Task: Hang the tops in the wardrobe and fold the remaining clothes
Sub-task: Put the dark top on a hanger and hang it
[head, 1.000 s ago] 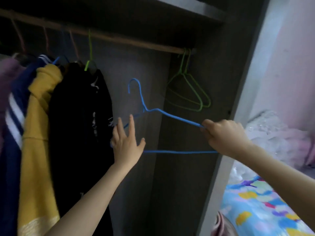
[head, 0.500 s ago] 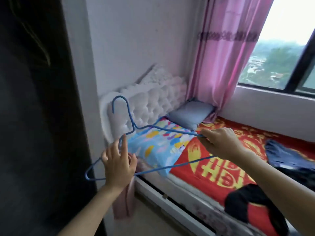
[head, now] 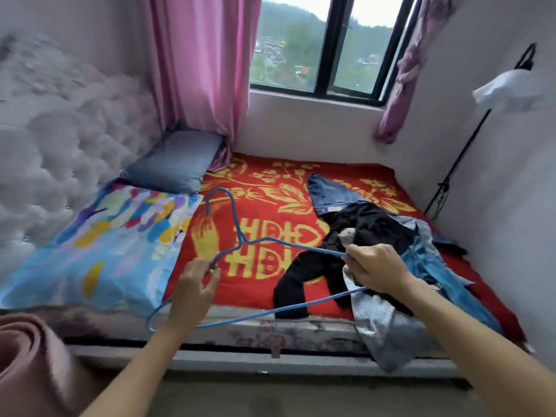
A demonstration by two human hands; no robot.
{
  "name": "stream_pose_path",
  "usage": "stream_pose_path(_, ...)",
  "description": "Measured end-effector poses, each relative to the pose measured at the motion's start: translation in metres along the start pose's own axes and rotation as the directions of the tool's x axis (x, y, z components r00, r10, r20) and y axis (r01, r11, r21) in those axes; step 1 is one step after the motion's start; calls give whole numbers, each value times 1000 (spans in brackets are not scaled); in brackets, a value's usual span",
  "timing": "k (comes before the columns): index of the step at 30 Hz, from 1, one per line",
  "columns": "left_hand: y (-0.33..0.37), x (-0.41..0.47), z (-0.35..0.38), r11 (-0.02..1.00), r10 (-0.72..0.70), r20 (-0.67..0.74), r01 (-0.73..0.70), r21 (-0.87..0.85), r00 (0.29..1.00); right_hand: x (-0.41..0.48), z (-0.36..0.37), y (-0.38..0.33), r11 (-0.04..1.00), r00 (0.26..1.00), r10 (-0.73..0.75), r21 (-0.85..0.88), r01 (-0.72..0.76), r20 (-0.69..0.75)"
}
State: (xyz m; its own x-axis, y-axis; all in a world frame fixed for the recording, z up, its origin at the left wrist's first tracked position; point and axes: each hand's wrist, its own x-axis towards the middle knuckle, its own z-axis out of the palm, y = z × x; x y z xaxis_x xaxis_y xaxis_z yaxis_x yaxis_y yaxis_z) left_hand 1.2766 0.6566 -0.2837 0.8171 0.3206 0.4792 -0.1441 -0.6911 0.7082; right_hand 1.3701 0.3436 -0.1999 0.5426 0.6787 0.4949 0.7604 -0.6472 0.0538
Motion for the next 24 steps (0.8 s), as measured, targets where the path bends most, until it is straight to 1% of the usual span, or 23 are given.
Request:
stream_pose_path(3,-17,34,30,997,-13,46,17,-79,999,1,26,21,993,992,115,5,-115,46)
stream_pose_path(7,-36,71,66,979,-50,92,67,-191,994,7,50,40,980,975,197,-35,-194,104)
stream_pose_path(11,-42,90,102,968,-20,162,59,-243,987,-1,63,57,955,945,289,-115,-273,152)
stream_pose_path(14,-36,98,131,959,7,242,62,-278,970,-19,62,72,923,905,377,-163,-349,197)
stream_pose_path(16,-29,101,150,953,51,280,37,-299,959,-34,56,81,901,879,417,-228,-369,229)
stream_pose_path(19,-17,103,176,941,105,334,15,-338,937,-59,48,91,854,801,515,-261,-450,304)
stream_pose_path(21,-7,103,193,933,129,367,13,-361,921,-77,46,101,830,780,552,-290,-477,296)
stream_pose_path(22,-2,103,200,931,141,373,5,-366,917,-85,46,106,807,756,585,-301,-508,293)
stream_pose_path(23,6,103,210,930,161,382,-10,-366,910,-96,45,114,772,713,633,-315,-552,302)
stream_pose_path(24,13,103,215,929,178,380,-28,-368,908,-104,45,119,726,638,688,-322,-608,346)
